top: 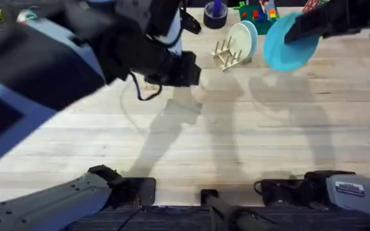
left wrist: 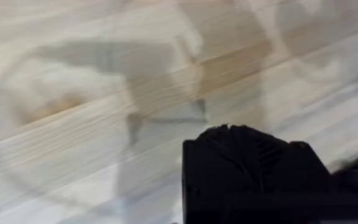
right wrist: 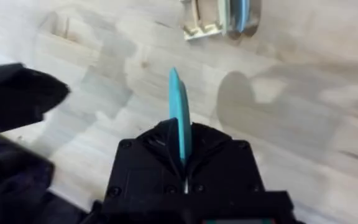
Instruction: Pick up the plates from the table one by one and place each into a slot on the dish rack.
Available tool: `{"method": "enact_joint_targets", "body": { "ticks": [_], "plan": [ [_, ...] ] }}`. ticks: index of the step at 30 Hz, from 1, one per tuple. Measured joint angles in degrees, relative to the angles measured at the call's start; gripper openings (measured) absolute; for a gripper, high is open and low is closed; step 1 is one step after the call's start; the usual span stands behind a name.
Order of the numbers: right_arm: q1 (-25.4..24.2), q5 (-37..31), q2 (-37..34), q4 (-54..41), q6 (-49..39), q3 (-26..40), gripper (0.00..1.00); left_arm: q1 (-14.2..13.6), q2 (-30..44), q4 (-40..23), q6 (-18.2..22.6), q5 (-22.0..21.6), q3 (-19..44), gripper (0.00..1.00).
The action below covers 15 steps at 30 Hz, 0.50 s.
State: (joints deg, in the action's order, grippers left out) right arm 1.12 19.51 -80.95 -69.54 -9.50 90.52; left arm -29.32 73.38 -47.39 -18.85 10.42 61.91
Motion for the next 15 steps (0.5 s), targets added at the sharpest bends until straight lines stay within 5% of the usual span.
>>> {"method": "enact_joint_targets", "body": {
  "ticks": [8,15],
  "plan": [
    [5.84,-8.6,0.0,-1.03,-0.22,8.28,0.031,0.02,0.0,-12.21,4.53,-12.3,12.81,0.038],
    [9.85,-13.75,0.0,-1.09,-0.43,10.85,0.031,0.02,0.0,-16.93,6.6,-16.14,18.84,0.039]
  ]
}}
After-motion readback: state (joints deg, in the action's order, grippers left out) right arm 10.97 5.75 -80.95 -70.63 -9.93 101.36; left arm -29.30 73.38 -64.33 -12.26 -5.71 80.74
